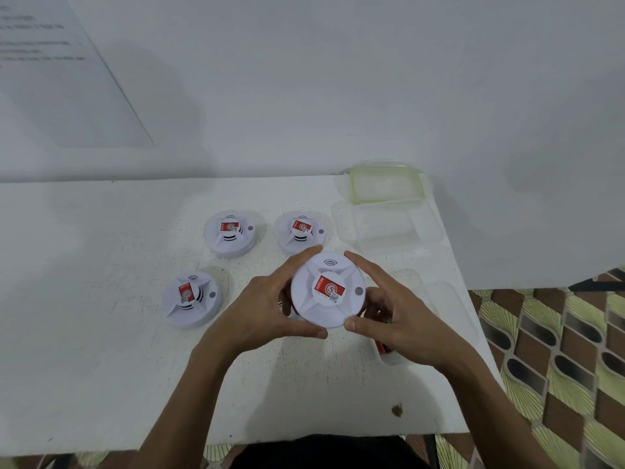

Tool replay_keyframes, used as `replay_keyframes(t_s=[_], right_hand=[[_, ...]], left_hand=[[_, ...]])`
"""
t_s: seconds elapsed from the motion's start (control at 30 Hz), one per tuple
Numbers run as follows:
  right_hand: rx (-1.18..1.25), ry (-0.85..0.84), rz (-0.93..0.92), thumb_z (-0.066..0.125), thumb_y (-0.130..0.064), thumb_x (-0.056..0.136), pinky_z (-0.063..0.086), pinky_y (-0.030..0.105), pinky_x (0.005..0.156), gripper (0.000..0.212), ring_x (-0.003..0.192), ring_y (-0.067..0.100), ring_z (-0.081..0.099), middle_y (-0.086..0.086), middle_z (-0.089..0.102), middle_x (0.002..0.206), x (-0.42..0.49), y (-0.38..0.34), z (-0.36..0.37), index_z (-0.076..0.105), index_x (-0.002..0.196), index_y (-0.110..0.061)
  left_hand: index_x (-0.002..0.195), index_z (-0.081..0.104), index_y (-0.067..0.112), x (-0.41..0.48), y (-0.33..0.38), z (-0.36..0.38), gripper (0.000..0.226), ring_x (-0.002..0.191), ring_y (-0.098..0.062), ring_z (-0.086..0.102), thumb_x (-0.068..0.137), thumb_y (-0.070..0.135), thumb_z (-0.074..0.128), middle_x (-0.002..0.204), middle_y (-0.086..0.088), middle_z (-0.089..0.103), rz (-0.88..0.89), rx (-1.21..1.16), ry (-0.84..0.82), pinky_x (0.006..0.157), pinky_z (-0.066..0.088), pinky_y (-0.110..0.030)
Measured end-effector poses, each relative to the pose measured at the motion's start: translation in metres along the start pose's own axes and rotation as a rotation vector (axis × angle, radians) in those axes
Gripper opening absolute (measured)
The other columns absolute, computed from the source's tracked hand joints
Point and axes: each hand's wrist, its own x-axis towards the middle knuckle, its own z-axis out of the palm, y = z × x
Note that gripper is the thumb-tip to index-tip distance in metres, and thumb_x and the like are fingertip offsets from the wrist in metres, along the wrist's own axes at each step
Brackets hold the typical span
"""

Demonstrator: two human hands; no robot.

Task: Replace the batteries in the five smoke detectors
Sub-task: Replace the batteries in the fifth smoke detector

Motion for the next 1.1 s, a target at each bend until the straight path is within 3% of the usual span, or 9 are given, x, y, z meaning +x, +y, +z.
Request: replay_keyframes(t_s=[0.27, 0.43, 0.53, 0.63, 0.7, 0.77, 0.93, 1.1], right_hand=[[-0.025, 0.009, 0.004, 0.072, -0.029, 0.086, 0.058, 0.030, 0.077, 0.086, 0.079, 0.020, 0.064, -0.001, 0.070, 0.104, 0.0008, 0.0020, 0.0013, 0.016, 0.147, -0.050], [-0.031, 0.015, -0.008, 0.072, -0.030, 0.086, 0.056, 0.025, 0.074, 0.086, 0.074, 0.015, 0.061, -0.001, 0.069, 0.102, 0.0007, 0.0024, 0.0017, 0.016, 0.148, -0.050], [-0.016, 0.011, -0.007, 0.071, -0.028, 0.087, 0.054, 0.023, 0.073, 0.086, 0.071, 0.013, 0.059, 0.001, 0.070, 0.097, -0.0001, 0.0015, 0.0015, 0.016, 0.148, -0.051], [-0.018, 0.013, -0.014, 0.071, -0.027, 0.087, 0.052, 0.023, 0.072, 0.086, 0.070, 0.010, 0.057, 0.001, 0.069, 0.095, 0.0002, 0.0010, 0.0014, 0.016, 0.149, -0.048], [-0.008, 0.015, -0.017, 0.071, -0.025, 0.087, 0.050, 0.020, 0.071, 0.085, 0.068, 0.008, 0.056, 0.000, 0.069, 0.091, 0.0002, -0.0001, 0.0016, 0.017, 0.150, -0.046], [-0.013, 0.010, -0.017, 0.071, -0.025, 0.087, 0.050, 0.020, 0.071, 0.086, 0.068, 0.008, 0.056, 0.000, 0.069, 0.093, -0.0001, -0.0011, 0.0021, 0.016, 0.150, -0.046], [-0.005, 0.015, -0.009, 0.071, -0.025, 0.087, 0.048, 0.018, 0.069, 0.085, 0.067, 0.008, 0.055, -0.001, 0.068, 0.090, -0.0014, -0.0020, 0.0023, 0.017, 0.149, -0.047], [-0.009, 0.021, -0.006, 0.071, -0.026, 0.087, 0.049, 0.019, 0.070, 0.085, 0.068, 0.008, 0.055, -0.001, 0.068, 0.091, -0.0012, -0.0018, 0.0039, 0.017, 0.149, -0.048]], left_hand=[[0.129, 0.023, 0.069, -0.0002, 0.0013, -0.0007, 0.093, 0.115, 0.011, 0.049, 0.056, 0.057, 0.079, 0.122, 0.044, 0.048, -0.013, -0.001, 0.005, 0.088, 0.045, -0.010], [0.134, 0.024, 0.062, -0.0008, 0.0007, -0.0001, 0.096, 0.118, 0.007, 0.050, 0.058, 0.054, 0.081, 0.125, 0.039, 0.049, 0.002, -0.006, -0.005, 0.092, 0.046, -0.015], [0.126, 0.024, 0.070, -0.0018, 0.0040, 0.0000, 0.089, 0.116, 0.011, 0.049, 0.054, 0.064, 0.076, 0.120, 0.045, 0.048, -0.006, -0.012, 0.001, 0.089, 0.044, -0.009], [0.121, 0.035, 0.058, -0.0035, 0.0070, 0.0003, 0.091, 0.104, 0.018, 0.052, 0.041, 0.085, 0.067, 0.105, 0.053, 0.049, -0.043, -0.096, 0.031, 0.083, 0.042, -0.003], [0.117, 0.033, 0.053, -0.0048, 0.0084, -0.0004, 0.094, 0.101, 0.021, 0.051, 0.036, 0.091, 0.061, 0.101, 0.056, 0.048, -0.044, -0.111, 0.038, 0.082, 0.041, -0.001], [0.120, 0.033, 0.054, -0.0055, 0.0093, 0.0000, 0.092, 0.105, 0.022, 0.049, 0.040, 0.089, 0.062, 0.105, 0.055, 0.047, -0.027, -0.083, 0.024, 0.082, 0.041, -0.001], [0.133, 0.025, 0.061, -0.0047, 0.0045, 0.0004, 0.093, 0.118, 0.007, 0.050, 0.056, 0.065, 0.076, 0.124, 0.040, 0.050, -0.009, -0.023, -0.008, 0.092, 0.045, -0.014], [0.122, 0.024, 0.074, -0.0048, 0.0063, -0.0014, 0.086, 0.113, 0.013, 0.050, 0.051, 0.074, 0.072, 0.117, 0.047, 0.048, -0.017, -0.029, 0.003, 0.084, 0.043, -0.006]])
